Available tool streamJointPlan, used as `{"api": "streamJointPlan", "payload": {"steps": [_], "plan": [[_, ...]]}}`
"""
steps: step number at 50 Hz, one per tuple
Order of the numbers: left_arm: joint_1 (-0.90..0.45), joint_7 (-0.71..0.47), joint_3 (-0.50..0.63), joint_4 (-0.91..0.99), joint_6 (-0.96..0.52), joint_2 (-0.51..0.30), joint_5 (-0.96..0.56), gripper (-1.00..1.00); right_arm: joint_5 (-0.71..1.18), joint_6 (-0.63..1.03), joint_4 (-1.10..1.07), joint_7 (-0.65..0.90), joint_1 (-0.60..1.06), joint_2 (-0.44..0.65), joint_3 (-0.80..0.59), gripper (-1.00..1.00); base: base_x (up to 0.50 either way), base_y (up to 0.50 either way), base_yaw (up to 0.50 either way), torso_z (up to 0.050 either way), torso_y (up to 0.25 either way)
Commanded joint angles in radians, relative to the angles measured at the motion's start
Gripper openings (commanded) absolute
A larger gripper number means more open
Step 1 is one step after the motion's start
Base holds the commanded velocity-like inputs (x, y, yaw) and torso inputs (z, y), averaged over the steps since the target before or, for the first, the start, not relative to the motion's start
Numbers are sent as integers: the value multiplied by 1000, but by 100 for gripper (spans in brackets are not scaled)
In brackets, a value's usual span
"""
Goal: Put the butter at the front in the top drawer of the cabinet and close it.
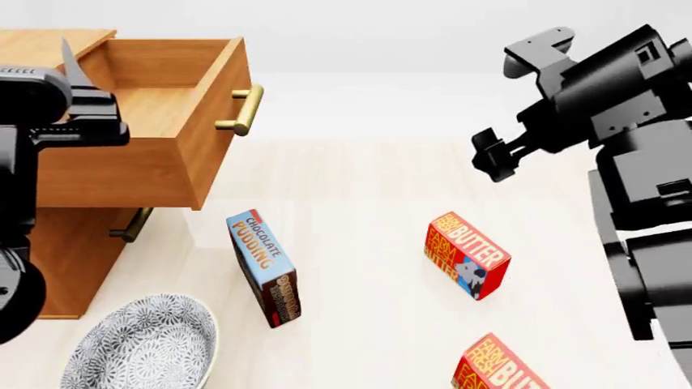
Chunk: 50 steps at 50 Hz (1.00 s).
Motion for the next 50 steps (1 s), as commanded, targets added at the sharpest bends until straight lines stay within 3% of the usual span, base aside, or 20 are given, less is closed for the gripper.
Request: {"api": "streamJointPlan", "payload": {"steps": [1,18,50], "plan": [[31,-4,5,-14,33,5,10,100,120,-73,103,86,-11,-47,-65,100,0,0,0,0,0],[47,8,0,-16,60,1,13,100,224,-105,103,153,-64,-45,-152,100,0,0,0,0,0],[81,7,1,-4,87,-2,23,100,262,-116,102,144,-146,-48,-232,100,0,0,0,0,0]]}}
